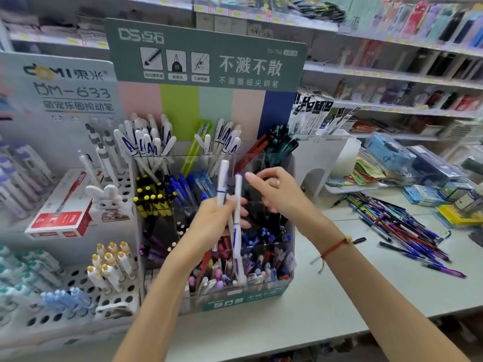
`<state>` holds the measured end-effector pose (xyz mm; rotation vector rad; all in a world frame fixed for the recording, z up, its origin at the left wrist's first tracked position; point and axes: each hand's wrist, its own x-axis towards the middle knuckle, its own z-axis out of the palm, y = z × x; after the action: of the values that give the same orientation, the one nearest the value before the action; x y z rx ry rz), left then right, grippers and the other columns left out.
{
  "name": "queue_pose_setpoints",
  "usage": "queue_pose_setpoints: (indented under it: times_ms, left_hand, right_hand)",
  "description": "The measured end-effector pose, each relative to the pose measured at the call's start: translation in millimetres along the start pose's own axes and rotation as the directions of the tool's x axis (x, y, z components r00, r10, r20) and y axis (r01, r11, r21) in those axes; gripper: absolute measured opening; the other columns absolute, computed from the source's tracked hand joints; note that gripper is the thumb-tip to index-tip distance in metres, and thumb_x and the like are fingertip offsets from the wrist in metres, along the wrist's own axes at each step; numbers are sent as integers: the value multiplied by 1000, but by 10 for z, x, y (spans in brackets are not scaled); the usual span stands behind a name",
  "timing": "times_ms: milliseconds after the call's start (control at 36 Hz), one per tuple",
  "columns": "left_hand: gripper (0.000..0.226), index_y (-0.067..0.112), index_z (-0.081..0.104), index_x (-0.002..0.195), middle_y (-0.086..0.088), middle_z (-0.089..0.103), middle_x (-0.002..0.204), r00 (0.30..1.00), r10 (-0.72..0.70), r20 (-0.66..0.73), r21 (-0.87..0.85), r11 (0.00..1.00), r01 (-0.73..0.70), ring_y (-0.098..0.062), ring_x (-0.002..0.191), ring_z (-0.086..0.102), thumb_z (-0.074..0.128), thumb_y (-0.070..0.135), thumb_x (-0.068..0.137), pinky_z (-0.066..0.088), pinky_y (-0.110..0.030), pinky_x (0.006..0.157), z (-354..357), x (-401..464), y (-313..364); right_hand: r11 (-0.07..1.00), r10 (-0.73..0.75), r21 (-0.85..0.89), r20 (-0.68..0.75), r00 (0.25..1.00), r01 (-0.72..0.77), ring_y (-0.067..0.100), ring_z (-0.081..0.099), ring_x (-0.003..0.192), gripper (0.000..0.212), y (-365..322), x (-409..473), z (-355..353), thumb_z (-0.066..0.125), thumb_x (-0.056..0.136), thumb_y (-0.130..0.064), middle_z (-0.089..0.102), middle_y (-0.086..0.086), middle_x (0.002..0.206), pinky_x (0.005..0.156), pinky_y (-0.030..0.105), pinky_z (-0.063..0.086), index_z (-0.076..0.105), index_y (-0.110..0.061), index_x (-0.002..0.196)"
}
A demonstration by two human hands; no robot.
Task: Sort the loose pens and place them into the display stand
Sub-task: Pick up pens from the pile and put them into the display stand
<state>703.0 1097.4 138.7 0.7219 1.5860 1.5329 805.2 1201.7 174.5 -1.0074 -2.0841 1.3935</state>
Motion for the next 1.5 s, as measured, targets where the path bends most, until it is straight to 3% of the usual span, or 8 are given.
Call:
queue_pose_setpoints:
  times_ms: [83,194,417,556,694,972,1194,1500]
  left_hand:
    - [25,14,61,92,3,72,73,983,34,-182,-230,970,-76,-8,62,70,39,18,103,57,-22,60,-32,27,48]
    - [21,13,56,99,5,74,85,949,83,-304,-476,850,-227,-11,80,72,36,19,104,58,-23,68,2,32,97]
    - [24,11,56,103,1,72,105,943,101,-316,-631,720,-289,-13,92,71,34,20,105,57,-25,81,134,32,160]
    - [37,8,59,116,-6,74,99,977,42,-209,-513,846,-146,-16,85,72,33,31,104,59,-27,68,-19,95,159]
    - [32,12,61,107,7,56,55,977,-85,-198,-411,912,-4,-5,39,47,38,33,102,48,-20,41,-298,75,104]
    - [38,12,52,94,6,29,57,995,-104,12,-548,832,93,-3,38,21,36,47,97,16,-15,33,-495,8,140]
    - [28,14,38,84,4,30,58,994,-109,-2,-631,771,83,-5,38,24,31,35,101,18,-14,30,-570,14,84]
    - [23,10,50,92,5,37,58,994,-101,-31,-585,808,64,-3,39,27,35,25,103,23,-14,31,-535,11,79]
  right_hand:
    - [987,48,-160,89,995,-33,9,54,68,37,47,-125,-30,46,90,-59,55,-2,82,62,26,46,48,-24,105]
    - [995,41,79,301,953,-68,12,66,72,27,27,-279,99,47,97,-41,64,4,99,64,24,54,51,-24,118]
    - [841,-101,516,-143,985,161,11,66,62,16,-78,-252,259,65,89,-14,70,2,73,61,18,54,67,-8,104]
    - [875,-218,374,-265,939,309,8,57,53,5,-170,-44,261,59,94,-16,62,0,67,55,19,51,61,-12,94]
    - [897,-388,79,-329,861,435,8,56,50,6,-414,280,-108,60,94,-19,61,1,67,51,19,49,59,-15,91]
    - [822,-393,-511,-190,900,251,25,51,77,35,-900,989,-214,55,93,-27,53,4,69,67,30,37,43,-11,65]
    - [740,-403,-643,-189,895,198,18,35,50,44,-917,1093,-108,53,95,-28,36,3,56,49,32,27,29,-16,60]
    - [763,-485,-468,41,873,446,23,58,81,29,-655,1036,210,53,97,-32,65,8,88,73,36,45,61,-4,101]
